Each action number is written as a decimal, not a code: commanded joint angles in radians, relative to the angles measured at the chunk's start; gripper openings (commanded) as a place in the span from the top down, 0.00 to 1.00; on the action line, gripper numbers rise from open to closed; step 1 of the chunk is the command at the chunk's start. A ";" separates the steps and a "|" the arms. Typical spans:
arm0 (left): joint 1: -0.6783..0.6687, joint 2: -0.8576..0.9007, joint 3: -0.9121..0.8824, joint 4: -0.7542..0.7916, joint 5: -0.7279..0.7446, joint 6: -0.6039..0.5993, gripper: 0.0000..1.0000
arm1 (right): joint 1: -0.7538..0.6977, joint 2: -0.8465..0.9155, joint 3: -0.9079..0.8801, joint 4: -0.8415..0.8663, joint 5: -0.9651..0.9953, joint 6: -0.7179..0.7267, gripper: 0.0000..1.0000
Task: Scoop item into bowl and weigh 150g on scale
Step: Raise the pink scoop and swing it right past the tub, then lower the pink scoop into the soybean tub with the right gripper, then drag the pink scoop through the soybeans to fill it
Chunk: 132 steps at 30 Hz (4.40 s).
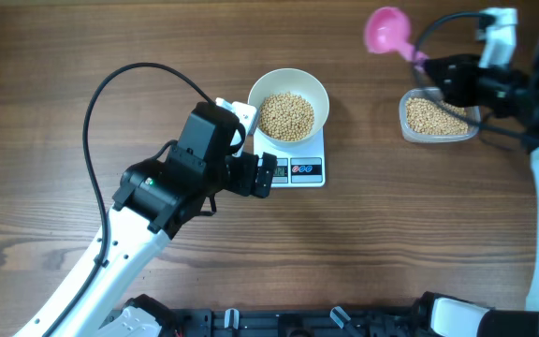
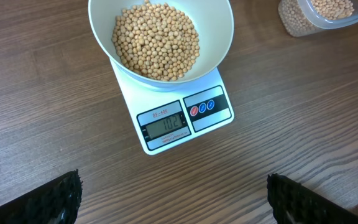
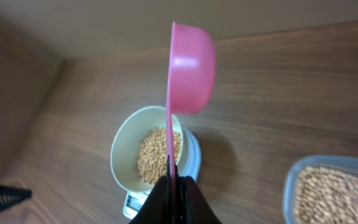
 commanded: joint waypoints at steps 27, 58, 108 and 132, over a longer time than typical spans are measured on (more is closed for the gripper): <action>-0.003 -0.007 -0.005 0.002 -0.016 -0.010 0.00 | -0.198 0.064 0.020 0.116 0.227 0.087 0.96; -0.003 -0.007 -0.005 0.002 -0.016 -0.010 0.00 | -0.266 -0.007 0.034 -0.258 0.163 -0.448 0.96; -0.003 -0.007 -0.005 0.002 -0.016 -0.010 0.00 | -0.012 0.272 0.019 -0.212 0.798 -0.274 0.96; -0.003 -0.007 -0.005 0.002 -0.016 -0.010 0.00 | 0.060 0.282 0.019 -0.210 0.794 -0.279 0.96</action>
